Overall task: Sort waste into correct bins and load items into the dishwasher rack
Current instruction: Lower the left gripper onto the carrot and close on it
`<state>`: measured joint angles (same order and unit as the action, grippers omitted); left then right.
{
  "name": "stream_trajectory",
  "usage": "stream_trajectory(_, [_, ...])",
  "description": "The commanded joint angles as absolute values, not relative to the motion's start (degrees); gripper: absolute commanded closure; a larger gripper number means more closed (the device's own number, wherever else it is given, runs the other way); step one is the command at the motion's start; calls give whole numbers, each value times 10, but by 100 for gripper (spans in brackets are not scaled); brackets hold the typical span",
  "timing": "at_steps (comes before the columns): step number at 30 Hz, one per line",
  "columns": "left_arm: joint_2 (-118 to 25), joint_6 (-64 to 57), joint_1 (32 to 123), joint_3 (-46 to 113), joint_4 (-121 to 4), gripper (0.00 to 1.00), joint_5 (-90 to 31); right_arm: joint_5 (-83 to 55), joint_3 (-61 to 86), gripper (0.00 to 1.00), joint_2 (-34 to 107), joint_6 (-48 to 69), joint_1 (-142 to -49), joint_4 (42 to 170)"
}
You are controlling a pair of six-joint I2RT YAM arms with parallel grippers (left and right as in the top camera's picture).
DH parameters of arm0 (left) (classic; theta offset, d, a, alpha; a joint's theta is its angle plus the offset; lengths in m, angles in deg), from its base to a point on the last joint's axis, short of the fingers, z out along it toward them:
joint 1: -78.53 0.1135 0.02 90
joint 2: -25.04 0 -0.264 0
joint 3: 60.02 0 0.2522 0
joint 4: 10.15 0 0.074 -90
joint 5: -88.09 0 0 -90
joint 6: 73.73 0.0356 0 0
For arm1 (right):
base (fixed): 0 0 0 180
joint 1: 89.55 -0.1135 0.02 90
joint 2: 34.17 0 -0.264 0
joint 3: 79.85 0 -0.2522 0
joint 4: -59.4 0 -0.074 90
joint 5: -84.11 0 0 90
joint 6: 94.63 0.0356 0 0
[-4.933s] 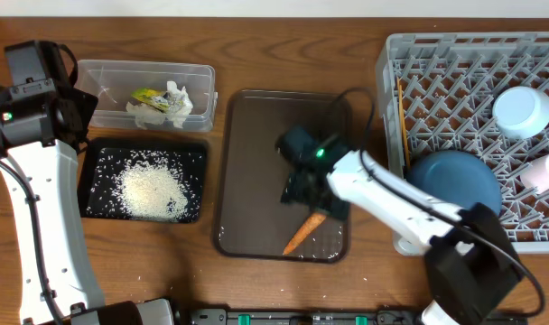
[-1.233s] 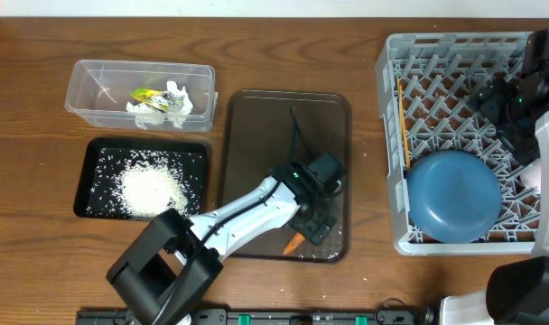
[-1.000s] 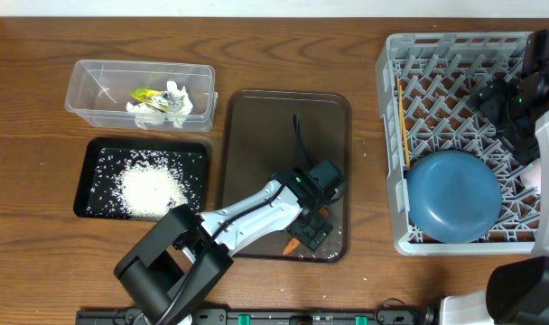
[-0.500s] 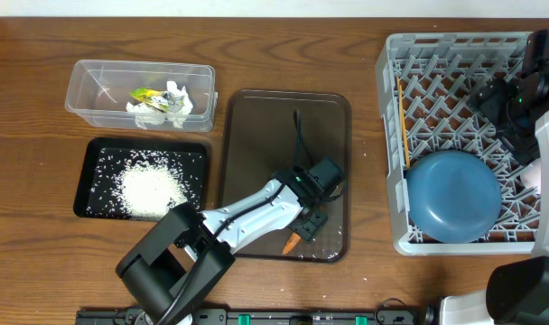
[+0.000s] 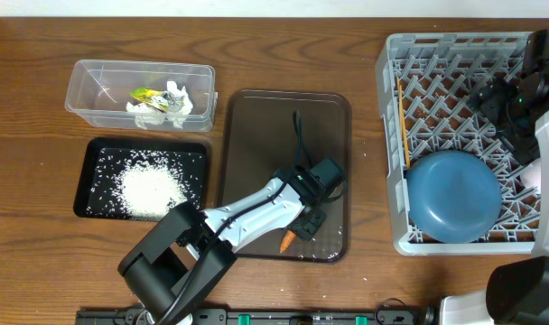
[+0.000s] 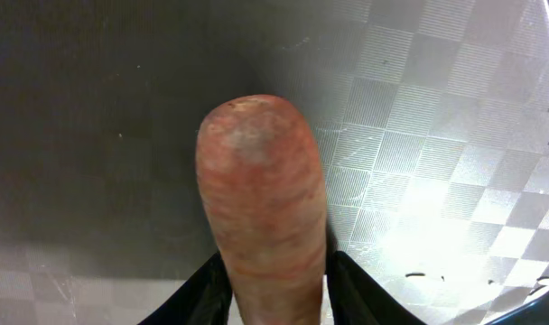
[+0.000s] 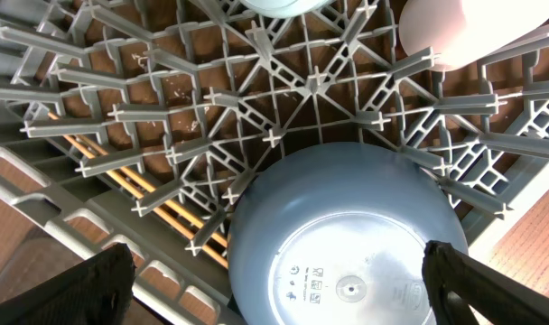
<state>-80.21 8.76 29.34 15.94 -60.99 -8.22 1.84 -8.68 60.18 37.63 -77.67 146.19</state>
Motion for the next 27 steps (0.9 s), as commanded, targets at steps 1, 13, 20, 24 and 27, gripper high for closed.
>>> stream_trajectory(1, [-796,80,294,166,-614,65,-98,27,-88,1,599,370,-775,1462])
stream_trajectory(13, [-789,80,303,166,-614,73,-98,27,-87,1,599,370,-775,1462])
stream_trajectory(20, [-789,64,333,166,-620,78,-98,27,-87,1,599,370,-775,1462])
stream_trajectory(24, [-785,62,362,173,-637,81,-98,27,-87,1,599,370,-775,1462])
stream_trajectory(27, [-770,61,391,184,-651,81,-98,27,-87,1,599,370,-775,1462])
